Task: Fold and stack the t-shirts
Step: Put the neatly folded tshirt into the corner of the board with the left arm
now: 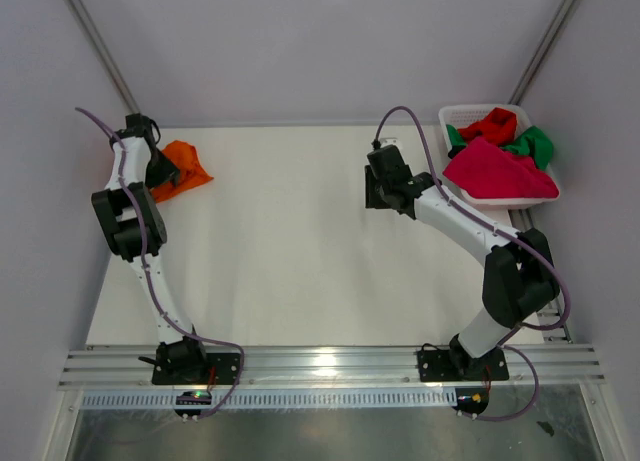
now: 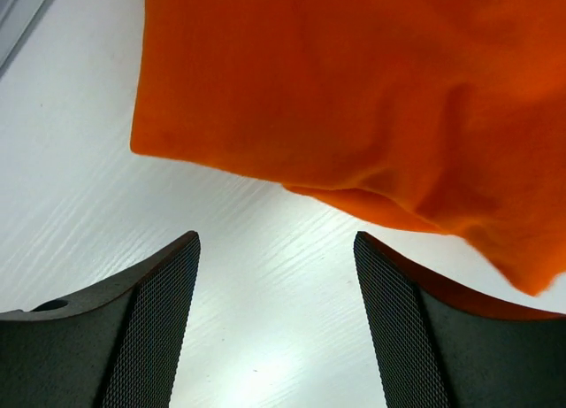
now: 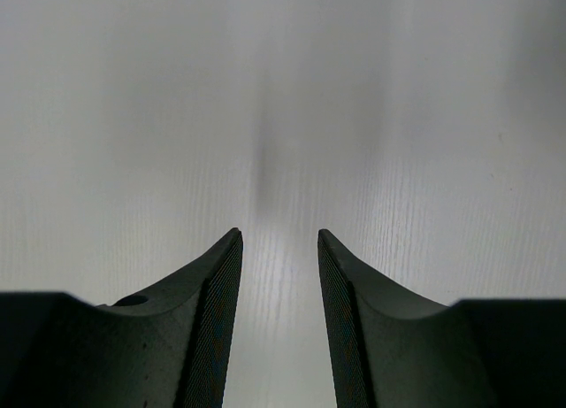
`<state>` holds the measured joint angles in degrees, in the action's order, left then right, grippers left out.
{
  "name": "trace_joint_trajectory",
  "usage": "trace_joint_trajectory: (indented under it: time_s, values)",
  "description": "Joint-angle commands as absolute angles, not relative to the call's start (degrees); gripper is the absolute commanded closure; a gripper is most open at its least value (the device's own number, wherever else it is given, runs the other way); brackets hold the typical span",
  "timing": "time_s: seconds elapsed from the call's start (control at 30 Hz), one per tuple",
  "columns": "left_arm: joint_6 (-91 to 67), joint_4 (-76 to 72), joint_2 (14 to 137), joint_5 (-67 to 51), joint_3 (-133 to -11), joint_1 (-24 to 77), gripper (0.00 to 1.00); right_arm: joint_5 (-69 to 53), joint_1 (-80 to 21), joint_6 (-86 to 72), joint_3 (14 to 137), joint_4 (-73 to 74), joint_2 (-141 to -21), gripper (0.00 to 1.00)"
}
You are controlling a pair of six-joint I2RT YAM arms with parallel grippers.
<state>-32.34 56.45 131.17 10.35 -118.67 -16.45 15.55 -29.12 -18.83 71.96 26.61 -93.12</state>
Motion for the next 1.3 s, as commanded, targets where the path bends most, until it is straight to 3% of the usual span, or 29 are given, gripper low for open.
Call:
trace_joint_trajectory:
  time_s: [0.0,0.93,1.27]
  values:
    - [-32.87,56.07,129.46,15.02,-116.11,-16.08,0.28,15.91,-29.0,-19.34,71.46,24.34,-90.18,0.56]
    - [-31.99,48.78,134.38,17.4,-123.31,-16.08,0.3,22.85,-27.25,-14.68,68.21,29.53,-83.06,0.56]
    - [-31.29,46.41,132.01,12.48,-122.61,-13.89,0.3,21.71,-27.16,-16.87,65.83,28.65,-82.97,0.56]
